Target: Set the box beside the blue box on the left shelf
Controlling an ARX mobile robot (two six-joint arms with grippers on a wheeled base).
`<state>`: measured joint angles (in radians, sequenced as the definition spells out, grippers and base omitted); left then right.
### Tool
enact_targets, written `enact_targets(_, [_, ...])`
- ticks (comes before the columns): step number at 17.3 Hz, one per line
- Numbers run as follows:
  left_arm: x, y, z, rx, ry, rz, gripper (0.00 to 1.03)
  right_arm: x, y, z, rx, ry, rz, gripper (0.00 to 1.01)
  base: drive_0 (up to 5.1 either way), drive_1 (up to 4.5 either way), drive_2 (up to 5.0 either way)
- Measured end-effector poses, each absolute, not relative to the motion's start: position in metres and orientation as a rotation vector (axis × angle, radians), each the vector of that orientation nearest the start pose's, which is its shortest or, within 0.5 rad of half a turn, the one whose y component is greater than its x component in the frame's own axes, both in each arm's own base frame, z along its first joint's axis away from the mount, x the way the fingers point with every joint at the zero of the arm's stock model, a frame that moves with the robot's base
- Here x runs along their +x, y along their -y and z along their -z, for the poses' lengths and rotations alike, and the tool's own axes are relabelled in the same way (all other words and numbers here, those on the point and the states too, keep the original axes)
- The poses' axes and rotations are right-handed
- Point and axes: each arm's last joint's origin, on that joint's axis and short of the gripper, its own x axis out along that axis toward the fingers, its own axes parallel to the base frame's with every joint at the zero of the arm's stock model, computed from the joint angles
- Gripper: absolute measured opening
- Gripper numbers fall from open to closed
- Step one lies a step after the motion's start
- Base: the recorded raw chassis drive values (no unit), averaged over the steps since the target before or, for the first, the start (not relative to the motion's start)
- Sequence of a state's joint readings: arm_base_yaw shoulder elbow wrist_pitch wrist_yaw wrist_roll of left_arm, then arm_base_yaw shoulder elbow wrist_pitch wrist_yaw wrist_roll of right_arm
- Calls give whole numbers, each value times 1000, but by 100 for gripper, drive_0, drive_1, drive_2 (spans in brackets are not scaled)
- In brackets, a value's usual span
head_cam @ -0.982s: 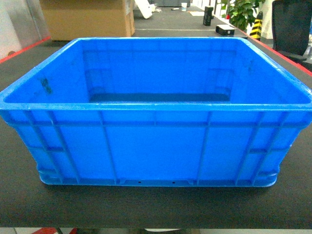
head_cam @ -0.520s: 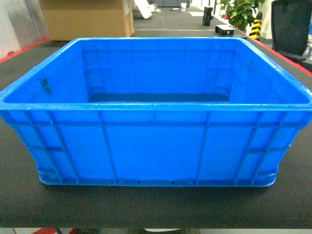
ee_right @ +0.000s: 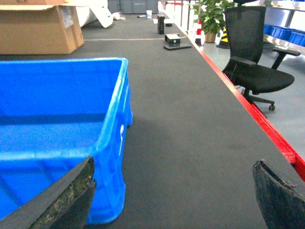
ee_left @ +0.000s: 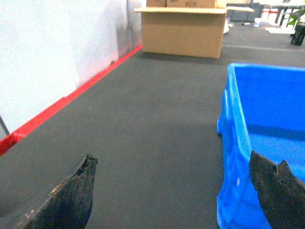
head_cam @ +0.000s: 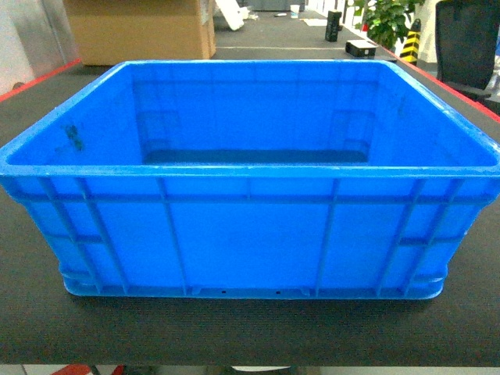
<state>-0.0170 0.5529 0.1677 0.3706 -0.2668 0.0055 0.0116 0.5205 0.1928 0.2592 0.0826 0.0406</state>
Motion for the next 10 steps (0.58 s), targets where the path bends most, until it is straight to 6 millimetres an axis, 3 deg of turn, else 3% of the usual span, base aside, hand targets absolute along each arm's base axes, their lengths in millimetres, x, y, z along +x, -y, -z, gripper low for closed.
enact_targets(3, [187, -3, -229, 13, -57, -168, 98, 188, -7, -226, 61, -225, -15, 98, 0, 0, 0])
enact_targets(6, [256, 4, -229, -10, -238, -86, 98, 261, -23, -236, 105, -407, -63, 98, 0, 0, 0])
enact_targets(8, [286, 7, -234, -26, -256, -78, 98, 299, -30, -242, 126, -447, -62, 98, 0, 0, 0])
enact_targets(10, [305, 13, -227, -20, -324, -60, 98, 322, -36, -234, 132, -502, -65, 98, 0, 0, 0])
